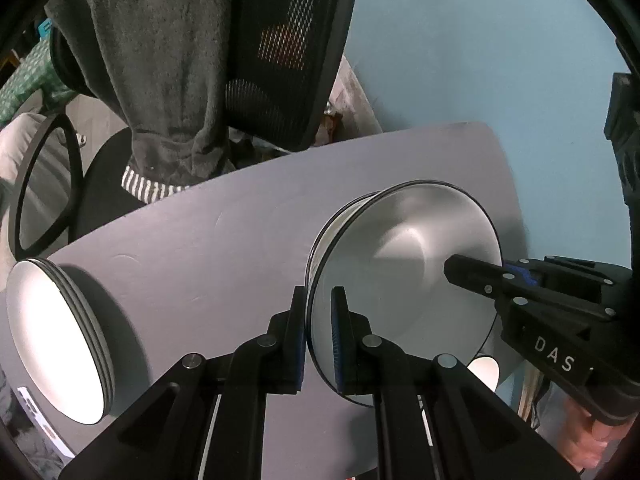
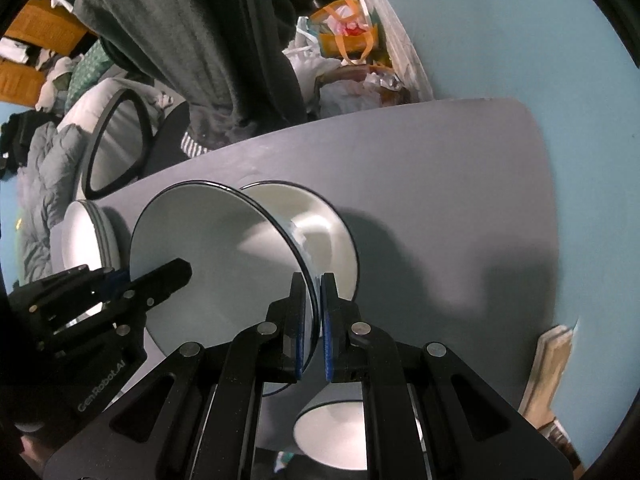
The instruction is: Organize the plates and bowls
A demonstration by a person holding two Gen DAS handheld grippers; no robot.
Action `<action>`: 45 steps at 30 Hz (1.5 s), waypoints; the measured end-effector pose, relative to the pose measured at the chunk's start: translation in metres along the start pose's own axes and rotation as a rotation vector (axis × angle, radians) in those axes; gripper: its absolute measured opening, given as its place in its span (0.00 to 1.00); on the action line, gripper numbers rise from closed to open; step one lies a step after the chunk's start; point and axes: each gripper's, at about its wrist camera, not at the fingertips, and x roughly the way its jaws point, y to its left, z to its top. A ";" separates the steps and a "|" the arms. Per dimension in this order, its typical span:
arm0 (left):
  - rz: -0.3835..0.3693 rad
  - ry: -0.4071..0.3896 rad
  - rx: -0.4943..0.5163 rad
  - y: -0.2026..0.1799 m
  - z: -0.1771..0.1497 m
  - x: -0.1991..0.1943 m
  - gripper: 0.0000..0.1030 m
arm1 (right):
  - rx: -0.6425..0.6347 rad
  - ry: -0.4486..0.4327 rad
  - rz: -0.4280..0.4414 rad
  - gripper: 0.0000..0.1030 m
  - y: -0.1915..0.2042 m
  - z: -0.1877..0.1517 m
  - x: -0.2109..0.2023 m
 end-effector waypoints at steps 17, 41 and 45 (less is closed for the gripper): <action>0.074 0.043 0.011 -0.005 0.002 0.021 0.10 | -0.033 0.057 -0.006 0.12 -0.010 0.007 0.011; 0.105 -0.092 -0.005 -0.010 -0.037 -0.034 0.19 | -0.108 -0.099 -0.113 0.43 -0.004 -0.027 -0.028; 0.105 -0.153 -0.007 -0.008 -0.049 -0.057 0.27 | -0.119 -0.149 -0.123 0.49 0.000 -0.041 -0.045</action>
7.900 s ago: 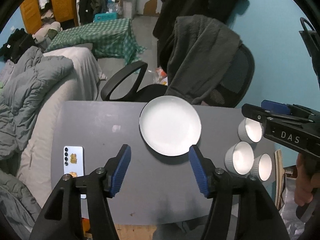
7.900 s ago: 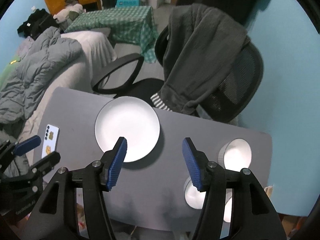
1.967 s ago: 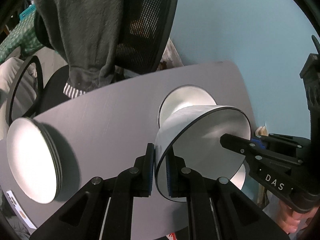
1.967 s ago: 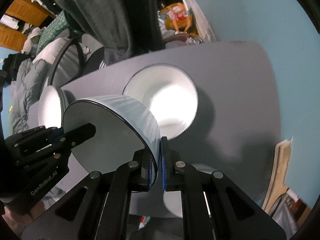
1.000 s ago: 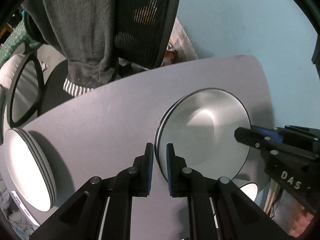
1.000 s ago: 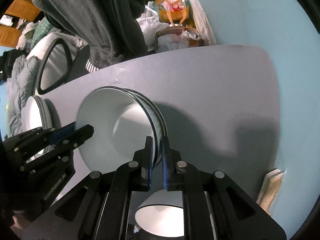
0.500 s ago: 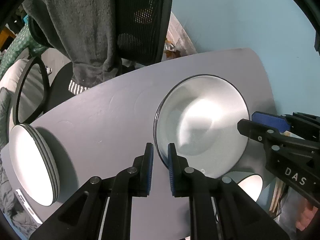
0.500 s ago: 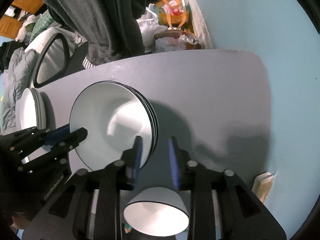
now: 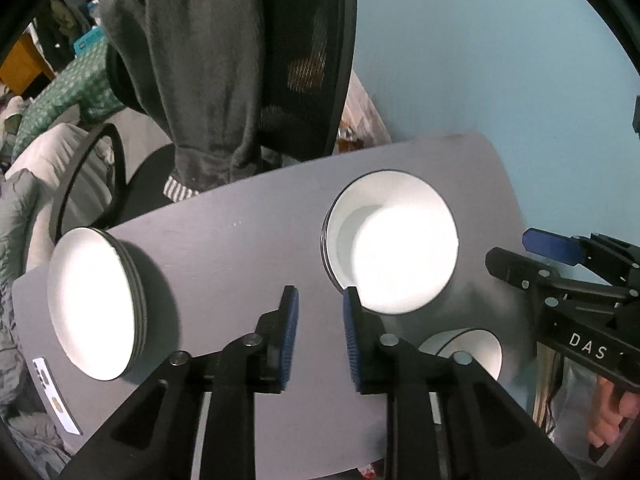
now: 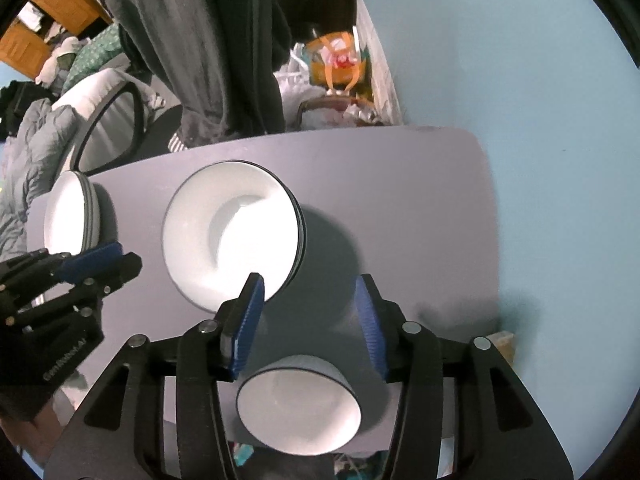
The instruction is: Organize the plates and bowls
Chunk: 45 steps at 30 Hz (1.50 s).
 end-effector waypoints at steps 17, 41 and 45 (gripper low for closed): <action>0.008 -0.148 0.091 -0.010 -0.042 -0.058 0.48 | 0.033 -0.133 -0.028 0.55 0.015 -0.045 -0.056; -0.073 -0.057 0.234 -0.045 -0.074 -0.028 0.49 | 0.151 -0.109 -0.091 0.56 -0.010 -0.091 -0.048; -0.096 -0.020 0.250 -0.053 -0.078 -0.015 0.49 | 0.188 -0.094 -0.085 0.55 -0.020 -0.102 -0.039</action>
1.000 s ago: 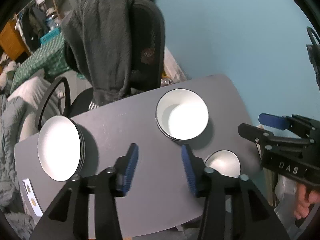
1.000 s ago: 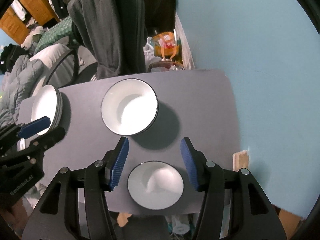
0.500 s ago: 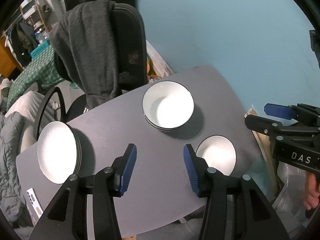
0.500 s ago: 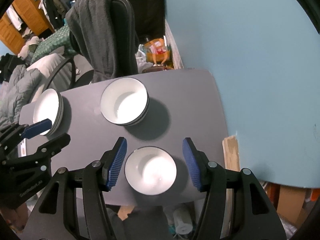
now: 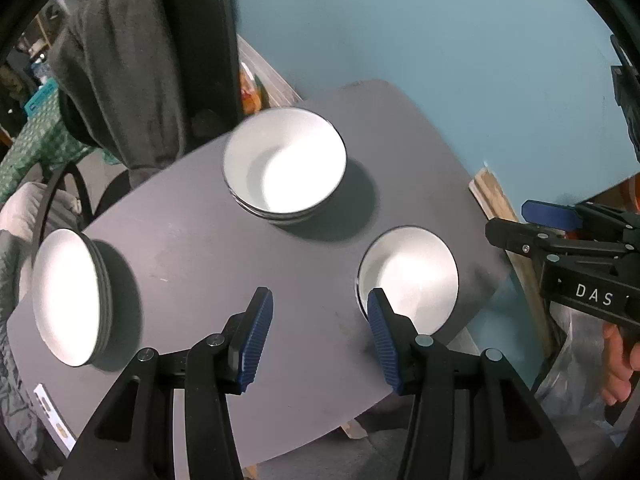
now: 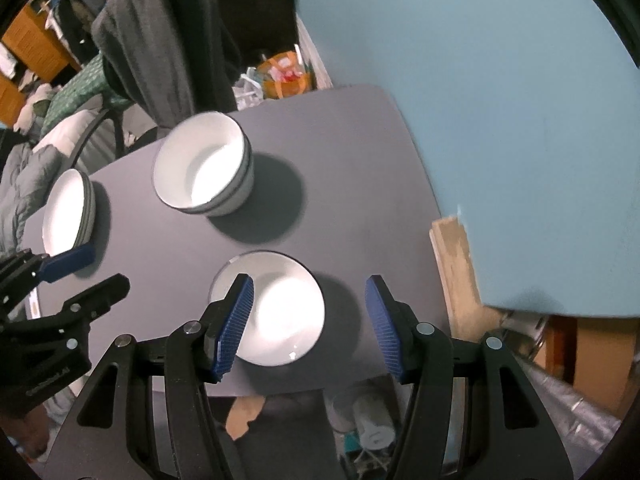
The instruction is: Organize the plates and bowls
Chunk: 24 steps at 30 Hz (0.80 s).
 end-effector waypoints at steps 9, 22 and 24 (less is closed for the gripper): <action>-0.051 0.042 0.017 -0.016 0.000 0.027 0.49 | 0.010 0.019 0.007 0.55 -0.015 -0.019 0.021; -0.084 0.135 -0.056 -0.017 -0.009 0.078 0.49 | -0.006 0.073 0.039 0.56 -0.016 -0.025 0.071; -0.079 0.143 -0.060 -0.018 -0.010 0.084 0.49 | -0.010 0.085 0.045 0.56 -0.015 -0.026 0.076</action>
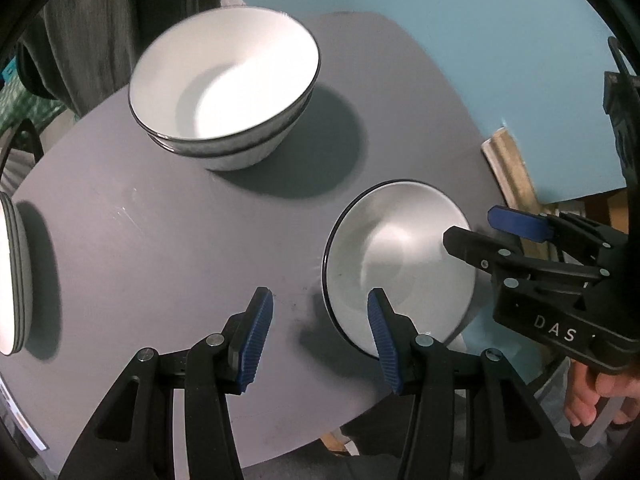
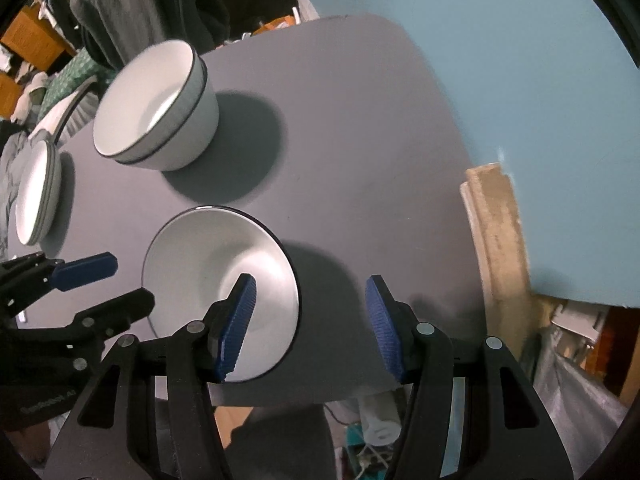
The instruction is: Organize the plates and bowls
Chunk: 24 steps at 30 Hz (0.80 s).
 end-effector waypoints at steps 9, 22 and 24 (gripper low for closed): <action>0.015 0.020 -0.018 -0.001 0.005 0.018 0.49 | -0.002 0.038 0.014 0.56 -0.003 -0.002 0.018; -0.002 0.068 -0.049 0.004 0.007 0.034 0.32 | -0.040 0.077 0.035 0.42 0.013 0.019 0.036; -0.017 0.072 -0.055 0.008 0.006 0.033 0.30 | -0.047 0.091 0.039 0.30 0.015 0.021 0.039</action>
